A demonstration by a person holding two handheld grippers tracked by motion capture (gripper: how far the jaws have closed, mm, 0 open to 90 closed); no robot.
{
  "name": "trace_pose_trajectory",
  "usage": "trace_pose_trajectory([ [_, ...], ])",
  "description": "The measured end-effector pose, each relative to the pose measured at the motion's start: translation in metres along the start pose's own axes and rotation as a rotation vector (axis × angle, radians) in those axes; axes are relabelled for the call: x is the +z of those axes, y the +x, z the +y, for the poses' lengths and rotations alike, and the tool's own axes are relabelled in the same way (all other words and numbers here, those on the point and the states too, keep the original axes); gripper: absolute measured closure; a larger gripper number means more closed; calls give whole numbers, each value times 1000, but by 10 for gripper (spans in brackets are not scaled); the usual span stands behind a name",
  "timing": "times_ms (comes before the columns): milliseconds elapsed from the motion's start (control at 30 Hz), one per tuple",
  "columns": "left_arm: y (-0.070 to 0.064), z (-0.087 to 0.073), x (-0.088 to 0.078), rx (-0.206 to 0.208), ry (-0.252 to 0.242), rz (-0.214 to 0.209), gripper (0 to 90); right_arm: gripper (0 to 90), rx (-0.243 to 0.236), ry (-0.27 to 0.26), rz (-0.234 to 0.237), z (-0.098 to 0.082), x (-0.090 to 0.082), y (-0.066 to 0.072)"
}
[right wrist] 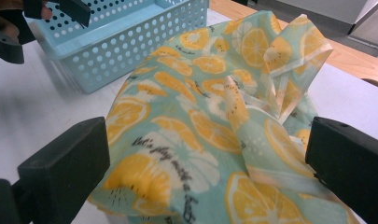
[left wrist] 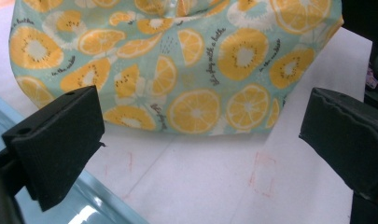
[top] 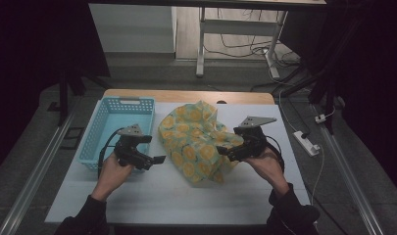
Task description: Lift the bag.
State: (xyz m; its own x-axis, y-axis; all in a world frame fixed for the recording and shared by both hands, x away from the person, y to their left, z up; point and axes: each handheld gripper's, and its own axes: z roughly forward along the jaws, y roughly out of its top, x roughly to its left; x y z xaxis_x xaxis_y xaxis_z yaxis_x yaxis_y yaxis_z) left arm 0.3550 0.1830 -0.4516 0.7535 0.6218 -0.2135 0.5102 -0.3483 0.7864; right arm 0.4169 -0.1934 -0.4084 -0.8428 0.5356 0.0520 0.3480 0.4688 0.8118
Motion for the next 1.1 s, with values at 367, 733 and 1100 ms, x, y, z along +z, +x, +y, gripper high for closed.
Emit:
trace_pose_trajectory([
  [367,-10,-20,-19,-24,-23,5,0,0,2,-13,-28,-7,-14,3],
  [733,-19,-44,-40,-45,-36,62,0,0,-2,-35,-70,-21,-32,7],
  [1100,-26,-75,-61,-91,-57,110,0,0,7,-26,-88,-40,-44,14],
])
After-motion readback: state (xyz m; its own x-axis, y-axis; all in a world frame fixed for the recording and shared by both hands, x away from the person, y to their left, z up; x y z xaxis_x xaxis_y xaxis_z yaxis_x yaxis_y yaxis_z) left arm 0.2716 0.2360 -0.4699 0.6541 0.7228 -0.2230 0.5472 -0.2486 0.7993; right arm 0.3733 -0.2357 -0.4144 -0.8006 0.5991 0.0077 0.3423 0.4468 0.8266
